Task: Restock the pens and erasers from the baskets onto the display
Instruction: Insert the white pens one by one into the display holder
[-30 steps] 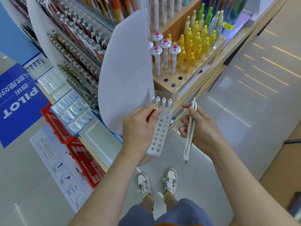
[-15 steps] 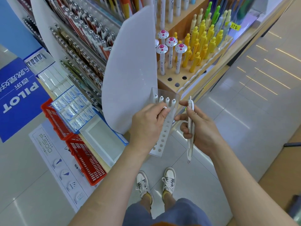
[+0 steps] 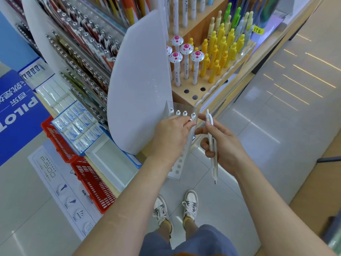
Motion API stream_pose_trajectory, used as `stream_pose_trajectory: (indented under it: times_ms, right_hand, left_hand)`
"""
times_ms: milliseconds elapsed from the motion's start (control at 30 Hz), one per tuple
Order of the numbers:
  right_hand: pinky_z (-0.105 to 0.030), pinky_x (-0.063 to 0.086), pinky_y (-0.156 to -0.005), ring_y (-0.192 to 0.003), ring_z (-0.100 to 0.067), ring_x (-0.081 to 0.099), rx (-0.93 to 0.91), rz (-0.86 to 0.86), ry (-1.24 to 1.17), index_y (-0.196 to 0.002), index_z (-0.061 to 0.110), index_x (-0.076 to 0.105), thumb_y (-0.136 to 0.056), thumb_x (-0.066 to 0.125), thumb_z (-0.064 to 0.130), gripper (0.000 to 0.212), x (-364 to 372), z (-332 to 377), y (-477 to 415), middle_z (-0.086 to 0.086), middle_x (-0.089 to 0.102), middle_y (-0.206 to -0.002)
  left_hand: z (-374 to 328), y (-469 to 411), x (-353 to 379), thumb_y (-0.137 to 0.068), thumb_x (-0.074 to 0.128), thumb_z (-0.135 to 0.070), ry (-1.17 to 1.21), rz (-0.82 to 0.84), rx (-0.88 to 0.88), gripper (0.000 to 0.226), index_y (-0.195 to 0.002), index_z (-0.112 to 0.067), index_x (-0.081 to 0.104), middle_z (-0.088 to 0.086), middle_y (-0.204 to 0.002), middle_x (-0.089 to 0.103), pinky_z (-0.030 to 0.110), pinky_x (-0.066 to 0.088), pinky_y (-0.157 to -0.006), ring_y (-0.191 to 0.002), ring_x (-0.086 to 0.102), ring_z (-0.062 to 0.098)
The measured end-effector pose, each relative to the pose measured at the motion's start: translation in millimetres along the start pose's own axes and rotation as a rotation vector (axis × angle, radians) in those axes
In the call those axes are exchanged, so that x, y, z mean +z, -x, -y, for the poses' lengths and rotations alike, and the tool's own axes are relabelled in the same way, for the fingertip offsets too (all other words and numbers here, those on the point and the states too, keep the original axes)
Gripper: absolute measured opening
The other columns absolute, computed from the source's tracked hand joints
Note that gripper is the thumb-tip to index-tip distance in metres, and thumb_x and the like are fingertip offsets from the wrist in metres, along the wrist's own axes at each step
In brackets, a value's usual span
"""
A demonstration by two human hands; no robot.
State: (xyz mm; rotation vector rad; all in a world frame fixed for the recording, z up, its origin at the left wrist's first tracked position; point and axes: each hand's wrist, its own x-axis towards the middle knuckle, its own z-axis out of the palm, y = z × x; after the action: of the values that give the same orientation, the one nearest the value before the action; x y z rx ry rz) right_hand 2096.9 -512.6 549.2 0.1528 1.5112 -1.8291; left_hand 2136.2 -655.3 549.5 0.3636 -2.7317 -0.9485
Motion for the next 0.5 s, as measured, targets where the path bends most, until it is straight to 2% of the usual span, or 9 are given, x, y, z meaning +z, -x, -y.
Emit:
stream_pose_trajectory:
  times_ms: [67,167,267,367,500]
  right_hand:
    - [-0.027,0.024,-0.050,-0.051,-0.015,0.042,-0.001,0.000,0.001,-0.116,0.031,0.067,-0.099,0.049,0.029,0.025,0,0,0,-0.007,0.061,-0.093]
    - [-0.028,0.025,-0.050,-0.052,-0.016,0.042,-0.002,-0.003,-0.004,-0.115,0.031,0.068,-0.098,0.051,0.021,0.026,0,0,-1,-0.007,0.060,-0.090]
    - [-0.026,0.028,-0.046,-0.052,-0.016,0.039,-0.006,-0.069,-0.002,-0.111,0.026,0.069,-0.090,0.049,0.003,0.037,0,-1,-3,-0.005,0.051,-0.075]
    - [-0.025,0.028,-0.045,-0.052,-0.015,0.036,-0.057,-0.127,0.081,-0.108,0.021,0.067,-0.090,0.043,0.000,0.036,1,2,1,-0.004,0.037,-0.066]
    - [-0.027,0.031,-0.043,-0.049,-0.019,0.037,-0.218,-0.078,0.266,-0.109,0.023,0.056,-0.099,0.043,0.008,0.022,12,11,14,-0.007,0.035,-0.067]
  left_hand:
    - [-1,-1,-2,-0.092,0.059,-0.024,-0.037,0.019,0.025,0.028,-0.067,-0.012,0.058,-0.007,-0.061,0.039,0.024,0.026,-0.054,-0.057,0.038,0.015]
    - [-2,3,-6,-0.096,0.052,-0.025,-0.090,0.073,0.057,0.024,-0.077,-0.011,0.060,-0.006,-0.069,0.044,0.023,0.025,-0.056,-0.062,0.040,0.015]
    - [-7,8,-13,-0.094,0.054,-0.030,-0.060,0.034,0.027,0.022,-0.084,-0.012,0.062,-0.003,-0.072,0.053,0.029,0.040,-0.060,-0.064,0.048,0.017]
    - [-17,12,-24,-0.091,0.059,-0.029,0.097,-0.064,-0.073,0.019,-0.090,-0.014,0.070,-0.002,-0.076,0.065,0.036,0.049,-0.067,-0.069,0.058,0.016]
    - [-37,15,-38,-0.087,0.066,-0.034,0.373,-0.011,-0.279,0.008,-0.088,-0.027,0.071,-0.008,-0.073,0.068,0.025,0.053,-0.067,-0.064,0.062,0.005]
